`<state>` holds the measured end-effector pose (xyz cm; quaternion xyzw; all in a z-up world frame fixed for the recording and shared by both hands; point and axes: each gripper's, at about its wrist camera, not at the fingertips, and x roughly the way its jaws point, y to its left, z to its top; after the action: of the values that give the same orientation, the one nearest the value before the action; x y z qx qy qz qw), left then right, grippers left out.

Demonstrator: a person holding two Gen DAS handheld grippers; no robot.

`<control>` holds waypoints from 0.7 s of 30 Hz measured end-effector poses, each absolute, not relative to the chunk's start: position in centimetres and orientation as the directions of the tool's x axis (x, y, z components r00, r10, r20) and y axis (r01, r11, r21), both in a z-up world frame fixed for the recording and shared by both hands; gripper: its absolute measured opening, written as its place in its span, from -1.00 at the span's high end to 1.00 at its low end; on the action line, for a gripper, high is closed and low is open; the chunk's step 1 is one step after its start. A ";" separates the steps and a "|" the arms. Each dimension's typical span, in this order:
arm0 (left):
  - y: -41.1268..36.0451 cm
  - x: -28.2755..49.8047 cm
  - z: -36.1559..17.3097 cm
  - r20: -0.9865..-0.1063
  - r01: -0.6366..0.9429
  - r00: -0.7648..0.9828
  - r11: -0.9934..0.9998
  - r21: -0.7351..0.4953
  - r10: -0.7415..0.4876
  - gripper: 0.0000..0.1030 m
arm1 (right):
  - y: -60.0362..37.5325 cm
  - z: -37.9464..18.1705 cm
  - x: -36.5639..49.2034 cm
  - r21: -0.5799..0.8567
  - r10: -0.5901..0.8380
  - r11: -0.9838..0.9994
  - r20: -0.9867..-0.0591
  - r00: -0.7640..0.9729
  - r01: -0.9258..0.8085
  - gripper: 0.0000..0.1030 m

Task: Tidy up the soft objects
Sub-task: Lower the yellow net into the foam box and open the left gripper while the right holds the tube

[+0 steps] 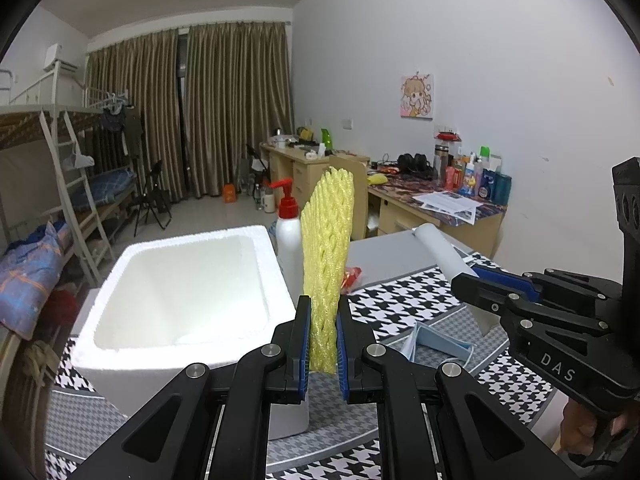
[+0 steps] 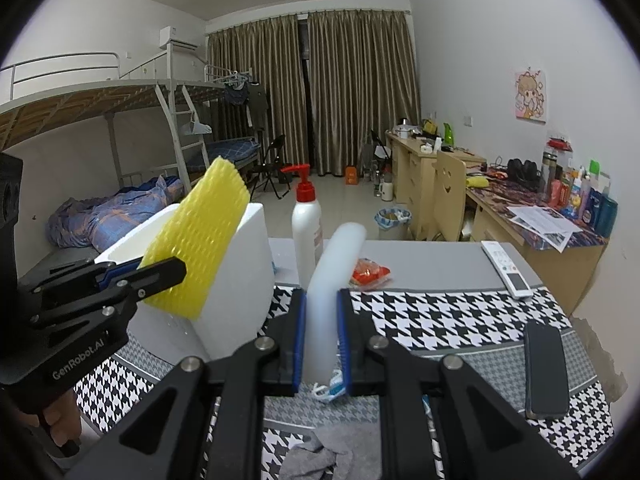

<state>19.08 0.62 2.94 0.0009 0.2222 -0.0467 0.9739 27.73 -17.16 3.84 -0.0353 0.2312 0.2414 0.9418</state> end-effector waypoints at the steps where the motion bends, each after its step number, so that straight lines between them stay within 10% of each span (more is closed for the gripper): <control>1: 0.7 19.1 3.1 -0.430 0.091 0.898 0.996 -0.021 -0.091 0.77 | -17.1 4.0 27.8 0.050 0.443 0.880 -0.450 0.775 -0.473 0.64; 21: 2.8 19.3 5.5 -0.376 0.049 0.925 0.998 -0.028 -0.056 0.77 | -15.0 5.6 28.7 0.043 0.482 0.856 -0.427 0.765 -0.515 0.64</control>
<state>19.27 2.82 5.54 -0.0089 0.1918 -0.0267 0.9810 28.67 -15.01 5.61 -0.0384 0.2167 0.2654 0.9387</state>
